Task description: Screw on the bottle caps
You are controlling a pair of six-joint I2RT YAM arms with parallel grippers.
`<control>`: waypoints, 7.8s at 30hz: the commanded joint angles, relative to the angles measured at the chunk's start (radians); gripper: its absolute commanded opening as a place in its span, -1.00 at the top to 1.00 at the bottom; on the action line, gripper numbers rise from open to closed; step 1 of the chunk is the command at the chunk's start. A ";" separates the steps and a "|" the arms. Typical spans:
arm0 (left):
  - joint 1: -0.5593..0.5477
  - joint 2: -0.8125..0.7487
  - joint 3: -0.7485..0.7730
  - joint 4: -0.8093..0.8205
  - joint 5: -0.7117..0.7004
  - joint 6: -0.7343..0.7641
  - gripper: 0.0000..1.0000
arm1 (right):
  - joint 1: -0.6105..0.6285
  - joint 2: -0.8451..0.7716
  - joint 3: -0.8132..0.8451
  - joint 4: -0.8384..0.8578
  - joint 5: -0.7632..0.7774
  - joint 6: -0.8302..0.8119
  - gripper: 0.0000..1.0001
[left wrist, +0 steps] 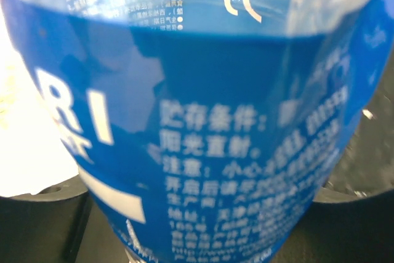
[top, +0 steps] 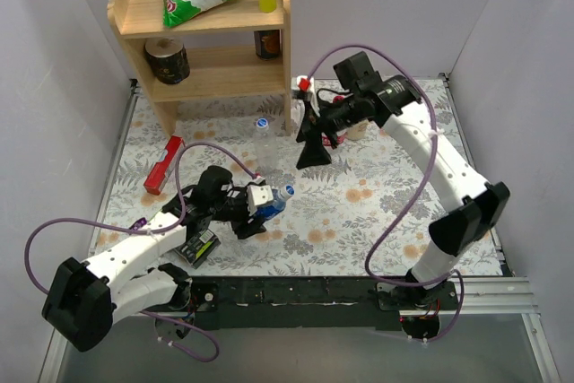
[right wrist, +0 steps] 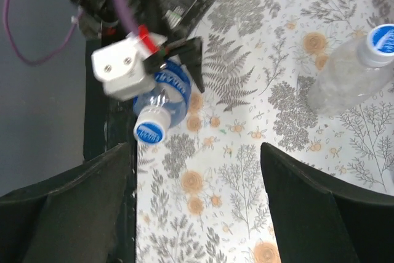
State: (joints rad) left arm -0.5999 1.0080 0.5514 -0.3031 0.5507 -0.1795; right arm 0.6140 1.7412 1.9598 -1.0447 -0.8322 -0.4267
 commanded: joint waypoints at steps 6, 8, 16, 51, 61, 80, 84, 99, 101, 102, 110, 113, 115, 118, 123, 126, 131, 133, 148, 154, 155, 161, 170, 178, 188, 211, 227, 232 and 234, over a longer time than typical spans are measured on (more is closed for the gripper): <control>-0.006 0.127 0.177 -0.238 0.224 0.245 1.00 | 0.188 -0.294 -0.370 -0.013 0.111 -0.668 -0.86; -0.008 0.133 0.191 -0.241 0.235 0.248 1.00 | 0.213 -0.327 -0.427 0.043 0.148 -0.699 -0.82; -0.006 0.136 0.208 -0.258 0.245 0.262 1.00 | 0.236 -0.351 -0.440 0.115 0.160 -0.756 -0.52; -0.024 0.150 0.182 0.151 -0.344 -0.086 1.00 | 0.070 0.127 -0.194 0.251 -0.180 0.468 0.42; -0.021 0.076 0.156 -0.192 -0.069 0.106 1.00 | -0.103 -0.083 -0.217 0.013 -0.191 -0.104 -0.81; -0.021 0.218 0.321 -0.482 0.178 0.373 1.00 | 0.185 -0.474 -0.645 0.293 0.099 -0.791 -0.64; -0.021 0.222 0.331 -0.464 0.181 0.347 1.00 | 0.217 -0.500 -0.680 0.252 0.104 -0.903 -0.54; -0.021 0.234 0.352 -0.442 0.196 0.319 1.00 | 0.242 -0.464 -0.661 0.218 0.102 -0.923 0.23; -0.021 0.236 0.351 -0.433 0.195 0.307 1.00 | 0.242 -0.444 -0.651 0.221 0.105 -0.893 0.35; -0.021 0.236 0.352 -0.418 0.195 0.299 1.00 | 0.242 -0.436 -0.648 0.224 0.105 -0.873 0.45; -0.021 0.221 0.328 -0.161 -0.085 0.008 1.00 | 0.141 -0.217 -0.458 0.336 0.059 -0.045 0.96; -0.024 0.222 0.324 -0.068 -0.257 -0.070 1.00 | 0.050 -0.076 -0.390 0.390 -0.133 0.484 0.97; -0.038 0.248 0.326 -0.045 -0.354 -0.103 1.00 | 0.041 -0.051 -0.376 0.379 -0.120 0.520 0.82; -0.038 0.254 0.324 -0.037 -0.383 -0.106 1.00 | 0.023 -0.022 -0.348 0.371 -0.177 0.500 0.28; -0.035 0.216 0.306 -0.146 -0.329 -0.028 1.00 | -0.111 -0.083 -0.317 0.393 -0.205 0.383 -0.51; -0.032 0.196 0.285 -0.246 -0.246 0.035 1.00 | -0.181 -0.144 -0.263 0.263 -0.220 0.220 -0.80; -0.021 0.205 0.318 -0.459 0.015 0.175 1.00 | -0.155 -0.265 -0.367 0.097 -0.216 -0.292 -0.83; -0.021 0.225 0.341 -0.520 0.078 0.285 1.00 | -0.099 -0.348 -0.433 0.089 -0.153 -0.433 -0.83; -0.023 0.202 0.367 -0.620 0.163 0.410 1.00 | 0.233 -0.531 -0.726 0.242 0.122 -0.908 -0.35; -0.023 0.199 0.374 -0.600 0.167 0.382 1.00 | 0.267 -0.542 -0.756 0.330 0.139 -0.864 -0.25; -0.023 0.199 0.375 -0.599 0.167 0.382 1.00 | 0.268 -0.543 -0.756 0.336 0.140 -0.862 -0.22; -0.023 0.201 0.383 -0.584 0.170 0.362 1.00 | 0.280 -0.537 -0.756 0.338 0.133 -0.865 -0.12; -0.023 0.202 0.387 -0.554 0.172 0.338 1.00 | 0.280 -0.493 -0.731 0.322 0.137 -0.825 0.49; -0.023 0.201 0.364 -0.215 -0.099 -0.020 1.00 | 0.163 -0.246 -0.509 0.394 0.015 0.004 0.97; -0.021 0.227 0.364 -0.151 -0.345 -0.106 1.00 | -0.055 -0.063 -0.447 0.673 -0.329 0.609 0.18; 0.031 0.253 0.453 -0.610 0.170 0.445 1.00 | 0.168 -0.485 -0.641 0.284 0.079 -0.874 -0.44; 0.029 0.227 0.435 -0.550 0.171 0.376 1.00 | 0.231 -0.433 -0.619 0.337 0.094 -0.716 0.59; -0.004 0.162 0.378 -0.256 -0.029 0.145 1.00 | 0.184 -0.308 -0.520 0.483 0.104 -0.170 0.97; -0.015 0.153 0.366 -0.158 -0.151 0.088 1.00 | 0.136 -0.255 -0.486 0.531 0.023 0.145 0.97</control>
State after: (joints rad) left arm -0.5766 1.2186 0.9230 -0.7753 0.5797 0.1055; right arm 0.8013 1.3792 1.3849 -0.7132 -0.7002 -0.8623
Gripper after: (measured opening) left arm 0.552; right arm 0.392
